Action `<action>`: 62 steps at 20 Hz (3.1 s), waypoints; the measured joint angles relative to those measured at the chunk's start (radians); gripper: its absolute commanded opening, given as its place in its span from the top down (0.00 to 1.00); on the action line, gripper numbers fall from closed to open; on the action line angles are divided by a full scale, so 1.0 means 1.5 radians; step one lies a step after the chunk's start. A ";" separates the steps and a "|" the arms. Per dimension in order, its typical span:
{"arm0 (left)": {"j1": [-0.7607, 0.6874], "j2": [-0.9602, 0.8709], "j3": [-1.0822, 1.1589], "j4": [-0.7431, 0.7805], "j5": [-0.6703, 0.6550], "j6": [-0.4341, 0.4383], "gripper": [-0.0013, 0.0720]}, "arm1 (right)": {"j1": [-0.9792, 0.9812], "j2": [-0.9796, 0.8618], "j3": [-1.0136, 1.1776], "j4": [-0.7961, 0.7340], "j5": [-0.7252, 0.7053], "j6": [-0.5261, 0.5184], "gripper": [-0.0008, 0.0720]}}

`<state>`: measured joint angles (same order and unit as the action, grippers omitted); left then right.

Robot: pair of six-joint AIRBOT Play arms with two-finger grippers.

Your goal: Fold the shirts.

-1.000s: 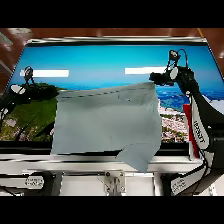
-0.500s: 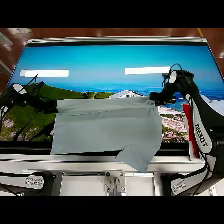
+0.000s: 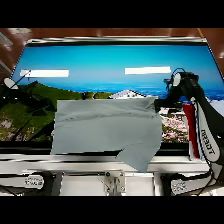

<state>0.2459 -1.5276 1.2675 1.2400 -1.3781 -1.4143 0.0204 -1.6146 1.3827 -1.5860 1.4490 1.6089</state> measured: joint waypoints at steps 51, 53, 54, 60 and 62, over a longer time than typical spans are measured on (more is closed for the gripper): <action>0.114 0.209 -0.456 -0.240 0.109 0.279 0.93 | -0.120 0.432 -0.586 0.400 -0.231 -0.214 0.91; 0.114 0.238 -0.407 -0.253 0.120 0.282 0.93 | -0.117 0.451 -0.535 0.419 -0.264 -0.208 0.91; 0.110 0.246 -0.380 -0.263 0.132 0.282 0.93 | -0.117 0.453 -0.511 0.431 -0.289 -0.204 0.91; 0.030 0.199 -0.249 -0.290 0.237 0.240 0.93 | -0.093 0.320 -0.360 0.482 -0.416 -0.203 0.91; 0.010 0.150 -0.214 -0.292 0.261 0.221 0.93 | -0.076 0.238 -0.301 0.485 -0.435 -0.205 0.91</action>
<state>0.2607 -1.3029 0.9459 0.8013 -0.9859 -1.0832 -0.0933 -1.2575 0.9314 -0.8581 0.7963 1.3010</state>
